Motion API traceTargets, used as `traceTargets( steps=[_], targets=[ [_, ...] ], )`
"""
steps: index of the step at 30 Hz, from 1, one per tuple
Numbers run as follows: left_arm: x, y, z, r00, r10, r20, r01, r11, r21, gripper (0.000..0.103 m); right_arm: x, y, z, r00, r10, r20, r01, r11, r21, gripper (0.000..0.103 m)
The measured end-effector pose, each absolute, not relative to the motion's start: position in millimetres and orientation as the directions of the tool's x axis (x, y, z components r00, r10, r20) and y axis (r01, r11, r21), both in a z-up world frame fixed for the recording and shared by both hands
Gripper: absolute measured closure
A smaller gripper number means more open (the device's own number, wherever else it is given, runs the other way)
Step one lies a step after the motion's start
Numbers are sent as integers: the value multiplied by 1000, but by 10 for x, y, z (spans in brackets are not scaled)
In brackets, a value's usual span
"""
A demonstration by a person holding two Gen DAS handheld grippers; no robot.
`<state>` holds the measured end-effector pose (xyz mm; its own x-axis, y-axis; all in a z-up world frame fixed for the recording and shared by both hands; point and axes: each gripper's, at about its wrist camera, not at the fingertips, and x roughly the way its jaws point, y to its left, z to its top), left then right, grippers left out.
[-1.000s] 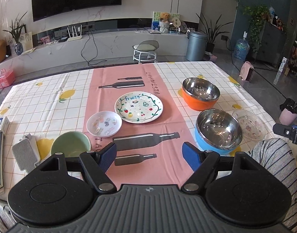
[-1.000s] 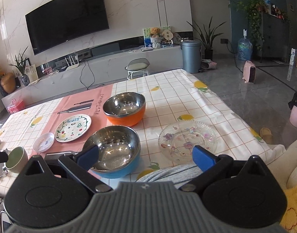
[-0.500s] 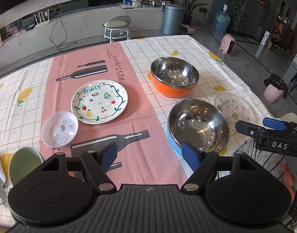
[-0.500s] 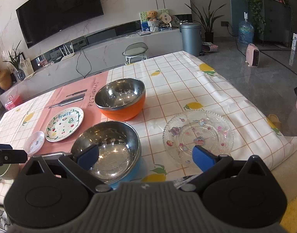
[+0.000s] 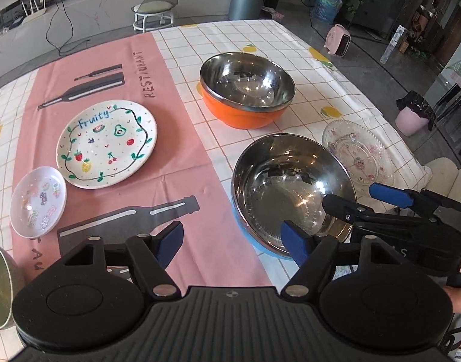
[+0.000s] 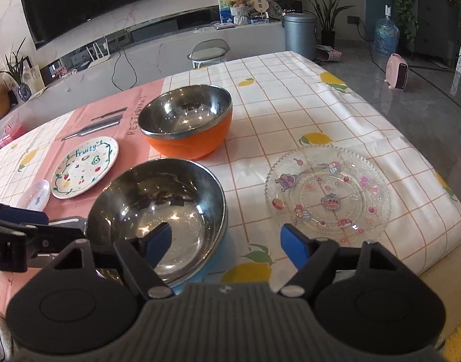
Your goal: Organize plates and bowls
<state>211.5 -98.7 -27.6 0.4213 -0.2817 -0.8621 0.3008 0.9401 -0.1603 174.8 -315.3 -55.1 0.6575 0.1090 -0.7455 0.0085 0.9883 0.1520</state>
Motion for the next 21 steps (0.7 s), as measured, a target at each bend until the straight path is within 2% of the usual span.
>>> traceTargets(
  steps=[5,7,10,14,16,19,21],
  targets=[
    [2205,-1025,-420,395,-294,-870,288,939,-187,20,1791,-3232,-597,640,155,-753,15,977,215,25],
    [2222,-1045,-464,393,-280,-876,281,943,-176,27,1817,-3241,-621,626,165,-762,16,974,224,28],
    [2246,-1064,-526,383,-277,-882,274,945,-178,28,1846,-3218,-654,609,176,-773,4,974,225,37],
    [2247,-1081,-577,378,-261,-888,261,951,-168,31,1906,-3167,-711,569,211,-794,-31,971,236,56],
    [2248,-1071,-583,375,-277,-885,251,949,-191,47,1937,-3146,-744,547,230,-805,-42,968,248,65],
    [2245,-1080,-583,384,-280,-880,238,951,-198,67,1941,-3141,-760,550,231,-802,-31,966,257,69],
    [2234,-1116,-584,378,-279,-883,261,947,-187,76,1929,-3130,-756,555,228,-800,-38,967,250,76]
  ],
)
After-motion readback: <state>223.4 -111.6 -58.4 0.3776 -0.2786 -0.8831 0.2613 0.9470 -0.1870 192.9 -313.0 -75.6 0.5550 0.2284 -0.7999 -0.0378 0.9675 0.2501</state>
